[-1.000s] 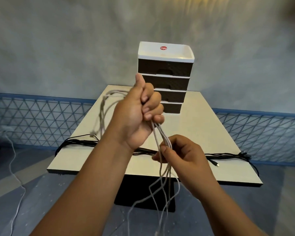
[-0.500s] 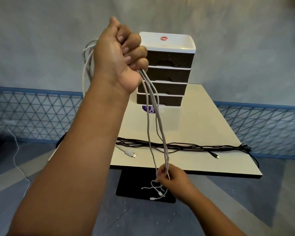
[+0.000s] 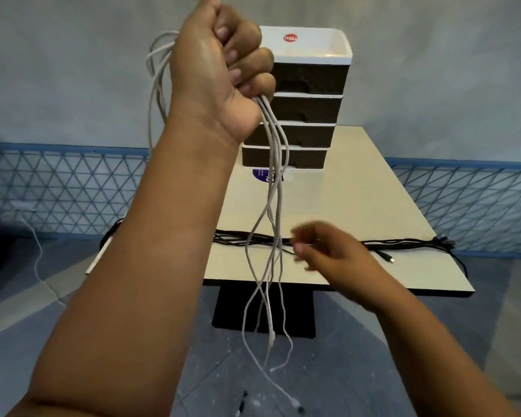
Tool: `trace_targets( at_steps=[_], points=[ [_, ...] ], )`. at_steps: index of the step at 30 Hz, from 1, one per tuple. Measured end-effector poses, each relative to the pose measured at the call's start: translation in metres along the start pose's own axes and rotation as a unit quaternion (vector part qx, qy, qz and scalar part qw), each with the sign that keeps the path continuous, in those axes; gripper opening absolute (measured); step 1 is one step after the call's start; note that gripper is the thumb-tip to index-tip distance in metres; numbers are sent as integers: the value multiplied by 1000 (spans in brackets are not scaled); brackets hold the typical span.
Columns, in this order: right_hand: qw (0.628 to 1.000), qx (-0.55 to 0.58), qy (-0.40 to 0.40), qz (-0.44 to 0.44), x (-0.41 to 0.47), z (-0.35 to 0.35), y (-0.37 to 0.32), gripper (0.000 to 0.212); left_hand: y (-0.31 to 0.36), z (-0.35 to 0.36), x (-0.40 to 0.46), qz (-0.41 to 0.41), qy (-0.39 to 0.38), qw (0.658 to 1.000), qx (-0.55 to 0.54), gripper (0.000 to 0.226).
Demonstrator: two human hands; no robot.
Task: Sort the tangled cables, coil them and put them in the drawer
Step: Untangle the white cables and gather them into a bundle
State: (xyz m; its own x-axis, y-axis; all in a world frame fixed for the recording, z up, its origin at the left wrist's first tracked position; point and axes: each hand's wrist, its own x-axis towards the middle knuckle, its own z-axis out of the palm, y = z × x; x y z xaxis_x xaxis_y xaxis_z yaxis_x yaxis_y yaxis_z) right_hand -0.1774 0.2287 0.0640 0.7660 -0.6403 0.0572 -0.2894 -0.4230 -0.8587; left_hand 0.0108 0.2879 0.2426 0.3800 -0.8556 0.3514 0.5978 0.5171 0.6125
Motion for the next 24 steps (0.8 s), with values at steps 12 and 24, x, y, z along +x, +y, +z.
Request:
trace_targets(
  at_steps=[12, 24],
  points=[
    [990, 74, -106, 62, 15, 72, 34, 19, -7, -4, 2, -23, 21, 999, 16, 51],
    [964, -117, -199, 130, -12, -9, 19, 92, -18, -28, -13, -58, 52, 997, 5, 61]
  ],
)
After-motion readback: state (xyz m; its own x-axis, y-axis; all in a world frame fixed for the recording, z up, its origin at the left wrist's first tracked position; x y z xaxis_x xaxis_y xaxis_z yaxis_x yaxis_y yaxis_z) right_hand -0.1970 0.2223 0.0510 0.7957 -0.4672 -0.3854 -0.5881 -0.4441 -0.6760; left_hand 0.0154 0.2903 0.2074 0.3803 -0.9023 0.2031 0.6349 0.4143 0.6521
